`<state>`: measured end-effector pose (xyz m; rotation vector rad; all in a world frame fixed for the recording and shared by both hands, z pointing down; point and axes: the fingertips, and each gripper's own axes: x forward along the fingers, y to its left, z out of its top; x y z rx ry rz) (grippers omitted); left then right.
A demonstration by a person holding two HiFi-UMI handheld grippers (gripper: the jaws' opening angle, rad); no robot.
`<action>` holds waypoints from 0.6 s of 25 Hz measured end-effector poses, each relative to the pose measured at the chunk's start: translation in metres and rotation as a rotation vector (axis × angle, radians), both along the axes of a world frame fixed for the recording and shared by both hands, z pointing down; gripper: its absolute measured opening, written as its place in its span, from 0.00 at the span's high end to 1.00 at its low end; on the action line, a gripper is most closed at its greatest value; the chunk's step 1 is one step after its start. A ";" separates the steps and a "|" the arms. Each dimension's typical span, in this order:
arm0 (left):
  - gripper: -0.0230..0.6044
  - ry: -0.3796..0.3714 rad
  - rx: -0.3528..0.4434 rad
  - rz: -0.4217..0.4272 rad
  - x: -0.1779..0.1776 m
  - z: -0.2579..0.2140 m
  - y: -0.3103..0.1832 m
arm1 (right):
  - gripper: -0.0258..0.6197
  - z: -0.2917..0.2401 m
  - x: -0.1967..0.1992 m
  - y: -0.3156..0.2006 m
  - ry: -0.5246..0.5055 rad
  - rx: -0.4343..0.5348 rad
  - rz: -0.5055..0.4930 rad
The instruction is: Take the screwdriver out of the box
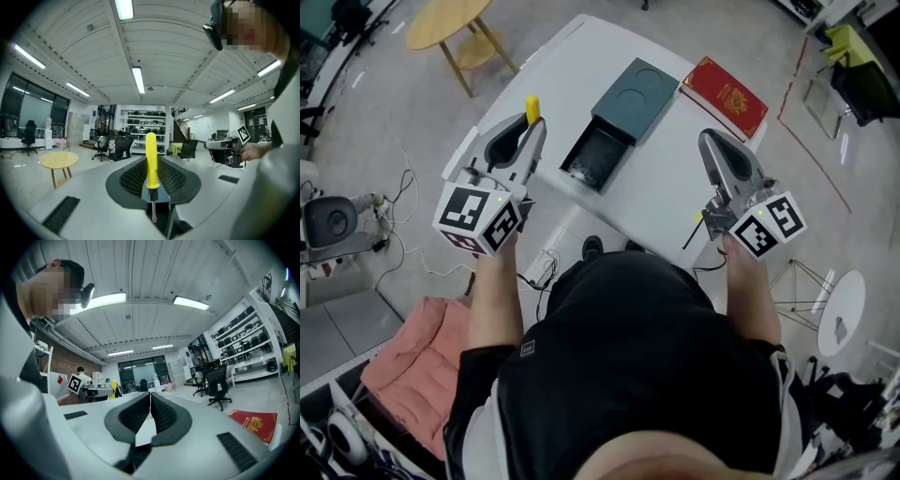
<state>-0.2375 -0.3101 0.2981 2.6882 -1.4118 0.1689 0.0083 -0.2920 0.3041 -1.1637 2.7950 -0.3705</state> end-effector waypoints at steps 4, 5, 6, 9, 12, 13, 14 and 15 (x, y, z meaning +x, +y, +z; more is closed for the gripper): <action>0.84 0.016 0.023 -0.026 -0.009 -0.004 0.002 | 0.91 0.001 -0.007 0.001 0.010 0.004 -0.013; 0.84 0.020 0.028 -0.032 -0.010 -0.005 0.003 | 0.91 0.001 -0.008 0.001 0.012 0.006 -0.016; 0.84 0.025 0.033 -0.037 -0.011 -0.006 0.003 | 0.91 0.001 -0.009 0.001 0.013 0.006 -0.018; 0.84 0.037 0.045 -0.045 -0.010 -0.008 0.006 | 0.91 0.001 -0.011 0.001 0.017 0.007 -0.027; 0.84 0.042 0.046 -0.054 -0.009 -0.002 0.008 | 0.91 0.003 -0.012 0.001 0.023 0.008 -0.033; 0.84 0.044 0.042 -0.058 -0.010 0.000 0.009 | 0.91 0.003 -0.012 0.001 0.026 0.009 -0.034; 0.84 0.045 0.038 -0.063 -0.011 0.003 0.010 | 0.91 0.003 -0.012 0.001 0.029 0.011 -0.034; 0.84 0.045 0.035 -0.068 -0.012 0.005 0.011 | 0.91 0.004 -0.011 0.001 0.032 0.013 -0.033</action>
